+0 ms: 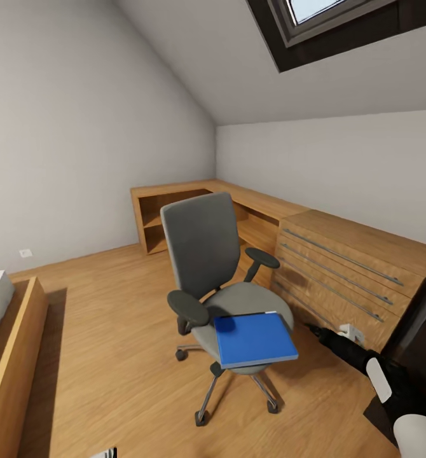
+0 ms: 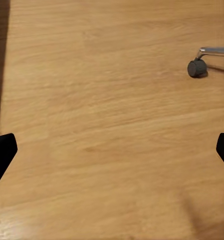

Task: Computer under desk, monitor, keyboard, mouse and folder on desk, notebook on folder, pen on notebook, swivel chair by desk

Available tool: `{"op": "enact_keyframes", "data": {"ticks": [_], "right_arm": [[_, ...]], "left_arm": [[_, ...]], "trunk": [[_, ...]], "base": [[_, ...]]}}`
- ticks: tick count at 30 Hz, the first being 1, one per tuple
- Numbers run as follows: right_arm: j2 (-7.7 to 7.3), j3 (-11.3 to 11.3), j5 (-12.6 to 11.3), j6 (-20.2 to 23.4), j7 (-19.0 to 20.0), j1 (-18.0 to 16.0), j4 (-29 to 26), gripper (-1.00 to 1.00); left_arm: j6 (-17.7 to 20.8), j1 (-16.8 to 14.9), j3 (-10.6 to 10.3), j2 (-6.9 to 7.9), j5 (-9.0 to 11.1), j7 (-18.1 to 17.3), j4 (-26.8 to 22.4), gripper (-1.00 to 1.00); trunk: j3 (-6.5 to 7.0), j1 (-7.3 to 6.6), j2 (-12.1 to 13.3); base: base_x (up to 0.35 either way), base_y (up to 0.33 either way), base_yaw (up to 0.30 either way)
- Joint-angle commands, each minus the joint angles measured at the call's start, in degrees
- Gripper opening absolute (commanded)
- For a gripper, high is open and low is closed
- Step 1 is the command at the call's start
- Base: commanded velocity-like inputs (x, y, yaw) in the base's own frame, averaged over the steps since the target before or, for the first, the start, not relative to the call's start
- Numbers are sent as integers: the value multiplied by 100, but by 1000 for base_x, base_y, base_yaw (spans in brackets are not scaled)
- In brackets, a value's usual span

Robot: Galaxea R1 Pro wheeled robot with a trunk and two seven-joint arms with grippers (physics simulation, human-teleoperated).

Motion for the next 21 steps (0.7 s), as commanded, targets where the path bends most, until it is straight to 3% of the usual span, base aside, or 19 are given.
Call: {"op": "enact_keyframes", "data": {"ticks": [1,5,7,10,14,21], "right_arm": [[-17,-19,-65,53,16,-3,-2,100],[-45,-22,-187,195,37,-3,58,100],[-58,-52,-399,342,204,-2,169,100],[-210,-75,-523,425,448,-2,325,100],[-310,-89,-567,450,542,-2,448,100],[-329,-93,-577,455,561,-4,479,100]], "left_arm": [[-26,-5,55,-5,-52,4,6,100],[-50,-5,75,-10,-29,45,0,100],[-51,-5,87,-13,-24,52,-2,100],[-24,-5,90,-40,-30,46,-2,100],[-18,-5,78,-60,-60,32,-2,100],[9,-5,73,-88,-50,40,-2,100]], "trunk": [[-5,0,-2],[-5,0,-2],[-5,0,-2],[-5,0,-2],[-5,0,-2],[-59,66,-123]], "base": [[33,0,0],[12,0,0],[3,0,0],[0,0,0],[0,0,0],[0,0,0]]}}
